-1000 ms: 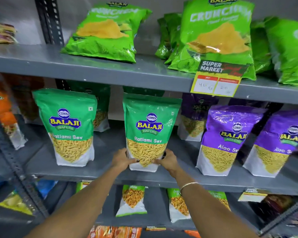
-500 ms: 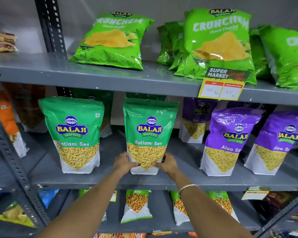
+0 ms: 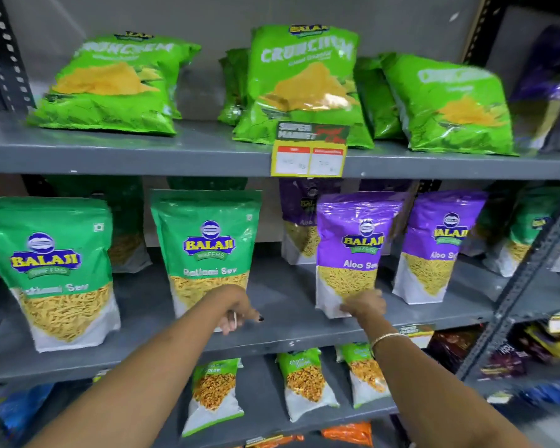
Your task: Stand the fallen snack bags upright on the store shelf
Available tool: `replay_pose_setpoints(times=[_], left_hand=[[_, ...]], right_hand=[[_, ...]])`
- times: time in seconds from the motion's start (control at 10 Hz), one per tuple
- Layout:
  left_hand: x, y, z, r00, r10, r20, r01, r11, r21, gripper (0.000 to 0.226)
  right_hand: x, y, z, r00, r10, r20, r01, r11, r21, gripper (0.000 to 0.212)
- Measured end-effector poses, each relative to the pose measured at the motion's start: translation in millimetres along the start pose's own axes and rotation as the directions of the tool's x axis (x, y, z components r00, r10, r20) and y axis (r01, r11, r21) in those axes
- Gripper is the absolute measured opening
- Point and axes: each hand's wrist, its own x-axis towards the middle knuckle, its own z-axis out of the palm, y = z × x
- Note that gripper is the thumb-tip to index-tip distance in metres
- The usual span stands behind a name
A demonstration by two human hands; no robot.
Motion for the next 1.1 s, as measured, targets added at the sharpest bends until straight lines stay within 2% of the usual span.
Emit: replay_pose_setpoints(times=[0.1, 0.2, 0.3, 0.4, 0.6, 0.9, 1.0, 1.1], left_hand=[[18, 48, 28, 0.954, 0.178, -0.242, -0.208, 0.973, -0.103, 0.049], [49, 103, 67, 0.899, 0.218, -0.380, -0.381, 0.818, -0.431, 0.083], [59, 128, 84, 0.884, 0.205, -0.421, -0.426, 0.724, -0.542, 0.076], [60, 146, 97, 0.836, 0.119, -0.536, -0.474, 0.650, -0.594, 0.053], [57, 145, 97, 0.781, -0.011, -0.625, -0.441, 0.699, -0.563, 0.048], [60, 128, 93, 0.783, -0.019, -0.622, -0.453, 0.668, -0.590, 0.046], [55, 131, 93, 0.792, -0.005, -0.611, -0.433, 0.700, -0.568, 0.049], [47, 132, 91, 0.777, -0.023, -0.629, -0.414, 0.735, -0.537, 0.049]], right_hand=[[30, 18, -19, 0.999, -0.034, -0.036, 0.036, 0.997, 0.075, 0.098], [75, 41, -27, 0.946, -0.258, 0.199, 0.178, 0.921, 0.346, 0.100], [97, 53, -23, 0.900, -0.337, 0.276, 0.198, 0.881, 0.431, 0.077], [98, 51, -25, 0.877, -0.390, 0.282, 0.249, 0.869, 0.427, 0.071], [92, 44, -21, 0.837, -0.450, 0.313, 0.267, 0.834, 0.483, 0.070], [80, 36, -12, 0.839, -0.429, 0.333, 0.227, 0.834, 0.504, 0.070], [74, 36, -11, 0.840, -0.436, 0.322, 0.251, 0.840, 0.481, 0.075], [63, 33, -18, 0.855, -0.446, 0.263, 0.306, 0.845, 0.439, 0.093]])
